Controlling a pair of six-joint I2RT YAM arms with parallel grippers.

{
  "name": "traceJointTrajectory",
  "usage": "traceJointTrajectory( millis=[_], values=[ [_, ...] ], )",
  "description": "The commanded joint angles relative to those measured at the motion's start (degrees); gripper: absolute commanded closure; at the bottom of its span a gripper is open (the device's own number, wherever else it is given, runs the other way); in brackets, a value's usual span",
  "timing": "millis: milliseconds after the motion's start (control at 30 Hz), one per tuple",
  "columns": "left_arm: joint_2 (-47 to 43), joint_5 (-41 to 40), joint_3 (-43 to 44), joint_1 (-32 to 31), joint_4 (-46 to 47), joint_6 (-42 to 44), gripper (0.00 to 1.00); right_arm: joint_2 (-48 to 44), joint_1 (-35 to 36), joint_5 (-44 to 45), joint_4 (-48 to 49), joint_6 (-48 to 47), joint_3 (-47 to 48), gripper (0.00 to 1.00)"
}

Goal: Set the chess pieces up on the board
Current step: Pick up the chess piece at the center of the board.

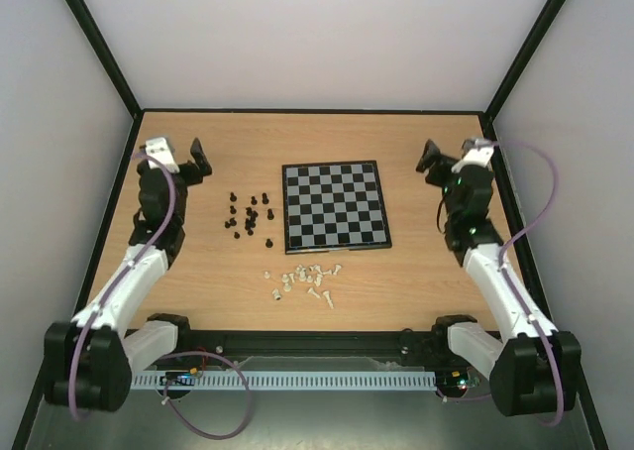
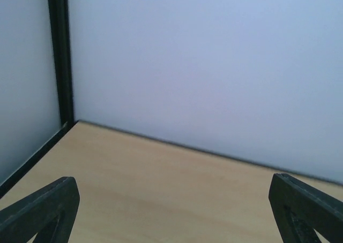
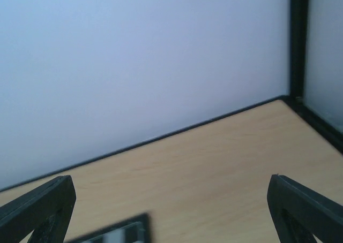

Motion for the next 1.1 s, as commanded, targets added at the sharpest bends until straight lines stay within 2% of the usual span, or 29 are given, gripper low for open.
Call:
traceJointTrajectory(
  millis=[0, 100, 167, 233, 300, 433, 600, 733, 833, 967, 1067],
  values=[
    [-9.64, 4.72, 9.57, -2.84, -21.19, -6.02, 0.00, 1.01, -0.15, -16.09, -34.13, 9.40, 17.99, 0.01],
    [-16.23, 6.69, 15.59, -3.73, -27.53, -8.72, 0.00, 4.96, -0.09, -27.43, -44.61, 10.23, 27.80, 0.01],
    [-19.53, 7.15, 19.54, -3.77, -31.12, -9.92, 0.00, 5.65, -0.19, -33.67, -49.58, 11.43, 30.11, 0.01],
    [-21.51, 9.37, 23.02, -3.78, -33.93, -10.49, 0.00, 4.84, -0.19, -40.62, -48.99, 13.00, 28.70, 0.01],
    [-22.26, 10.59, 25.68, -3.78, -37.07, -10.83, 0.00, 5.09, -0.22, -40.95, -49.64, 19.74, 26.70, 0.01],
    [-22.82, 8.21, 24.97, -3.58, -42.36, -17.32, 0.01, 10.84, 0.29, -50.52, -45.48, 22.16, 26.03, 0.01],
    [-16.94, 15.59, 23.00, -2.28, -46.39, -22.34, 0.01, 14.63, 7.68, -42.88, -45.73, 16.73, 28.44, 0.01],
    [-11.25, 23.53, 17.49, -2.11, -40.45, -22.90, 0.01, 21.10, 18.19, -29.72, -49.94, 13.19, 34.97, 0.01],
    [-7.35, 23.42, 16.67, -2.10, -41.40, -20.78, 0.01, 27.05, 25.47, -16.91, -54.26, 9.51, 40.87, 0.01],
    [-8.83, 19.12, 16.11, -2.10, -44.28, -20.00, 0.00, 34.30, 31.89, -7.73, -56.57, 6.10, 45.95, 0.03],
    [-11.19, 20.64, 14.27, -3.05, -43.03, -21.45, 0.00, 38.38, 35.23, -3.83, -56.47, 4.41, 48.87, 0.02]
  ],
)
